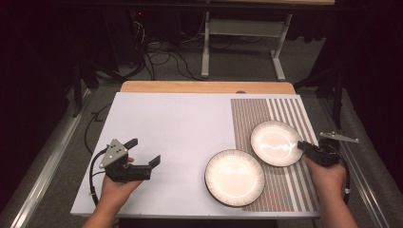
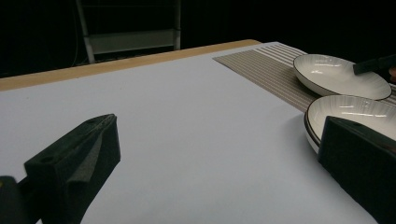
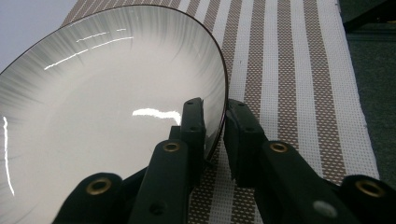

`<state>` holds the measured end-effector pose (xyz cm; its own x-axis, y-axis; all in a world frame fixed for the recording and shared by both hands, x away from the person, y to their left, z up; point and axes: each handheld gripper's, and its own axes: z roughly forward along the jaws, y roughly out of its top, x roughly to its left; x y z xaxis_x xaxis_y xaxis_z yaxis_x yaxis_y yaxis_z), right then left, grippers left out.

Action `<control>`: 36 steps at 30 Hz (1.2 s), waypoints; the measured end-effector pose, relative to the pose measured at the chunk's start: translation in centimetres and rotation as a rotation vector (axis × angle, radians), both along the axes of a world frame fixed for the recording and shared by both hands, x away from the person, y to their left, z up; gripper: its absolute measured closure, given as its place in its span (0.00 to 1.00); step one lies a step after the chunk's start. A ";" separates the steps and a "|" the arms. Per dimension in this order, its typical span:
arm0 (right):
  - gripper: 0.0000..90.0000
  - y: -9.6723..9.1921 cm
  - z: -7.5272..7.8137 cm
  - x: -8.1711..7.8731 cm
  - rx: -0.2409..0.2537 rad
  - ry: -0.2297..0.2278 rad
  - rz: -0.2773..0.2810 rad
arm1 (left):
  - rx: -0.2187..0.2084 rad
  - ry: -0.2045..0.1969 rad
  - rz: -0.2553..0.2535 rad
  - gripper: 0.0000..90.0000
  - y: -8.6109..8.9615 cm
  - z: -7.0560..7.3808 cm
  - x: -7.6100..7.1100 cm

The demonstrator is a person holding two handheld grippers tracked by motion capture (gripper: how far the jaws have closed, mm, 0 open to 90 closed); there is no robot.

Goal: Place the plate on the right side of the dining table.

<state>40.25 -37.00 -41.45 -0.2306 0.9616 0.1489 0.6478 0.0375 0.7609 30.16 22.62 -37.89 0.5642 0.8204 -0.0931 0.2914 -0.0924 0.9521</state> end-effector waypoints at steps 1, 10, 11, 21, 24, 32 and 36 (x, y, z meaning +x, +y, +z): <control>0.89 0.0 0.0 0.0 -0.005 0.001 0.001 | 0.001 0.000 0.000 0.00 0.0 0.0 0.0; 0.89 0.1 -0.2 0.1 -0.011 0.003 -0.002 | 0.000 0.001 0.002 0.00 0.1 0.0 0.0; 0.89 0.1 -0.2 0.1 -0.013 0.000 -0.001 | -0.001 0.003 0.001 0.00 0.1 0.0 0.0; 0.79 -0.5 -0.1 -0.1 0.006 -0.019 -0.006 | 0.011 0.010 0.003 0.00 0.0 -0.2 0.0; 0.74 -0.7 0.2 -0.3 0.019 -0.030 -0.011 | 0.011 0.011 0.007 0.00 0.1 -0.2 0.0; 0.64 -0.2 0.9 -0.9 -0.006 -0.092 0.012 | 0.013 0.016 0.006 0.00 0.1 -0.2 0.1; 0.55 0.1 1.4 -1.3 -0.021 -0.130 0.025 | 0.011 0.021 0.005 0.00 0.2 -0.2 0.1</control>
